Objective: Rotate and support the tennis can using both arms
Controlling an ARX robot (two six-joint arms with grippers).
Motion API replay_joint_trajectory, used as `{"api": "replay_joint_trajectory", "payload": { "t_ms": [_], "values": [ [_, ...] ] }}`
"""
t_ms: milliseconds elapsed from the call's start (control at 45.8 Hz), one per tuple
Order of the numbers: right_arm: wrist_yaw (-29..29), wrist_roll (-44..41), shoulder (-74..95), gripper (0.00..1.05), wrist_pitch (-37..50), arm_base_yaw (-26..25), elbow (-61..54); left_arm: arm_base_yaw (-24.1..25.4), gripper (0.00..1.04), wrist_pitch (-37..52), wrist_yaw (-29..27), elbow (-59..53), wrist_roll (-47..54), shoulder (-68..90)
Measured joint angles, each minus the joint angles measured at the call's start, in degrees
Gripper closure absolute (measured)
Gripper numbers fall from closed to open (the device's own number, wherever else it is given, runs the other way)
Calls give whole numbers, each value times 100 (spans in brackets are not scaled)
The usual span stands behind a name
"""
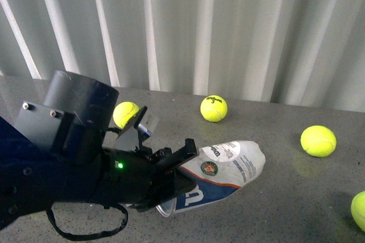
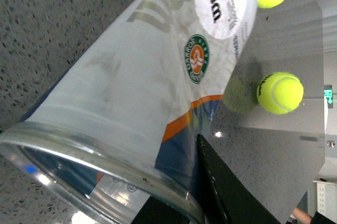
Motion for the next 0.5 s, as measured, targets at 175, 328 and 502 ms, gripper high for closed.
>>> {"api": "replay_joint_trajectory", "payload": {
  "t_ms": [175,328,502],
  "values": [
    [0,0,0,7,0,0,0,116,101,-1263,33,37,1067,-885],
    [0,0,0,7,0,0,0,118,101,-2459,26,238,2127,-1545],
    [0,0,0,7,0,-2,0,-66,101,-4282,-197,894,4144,-2437]
  ]
}}
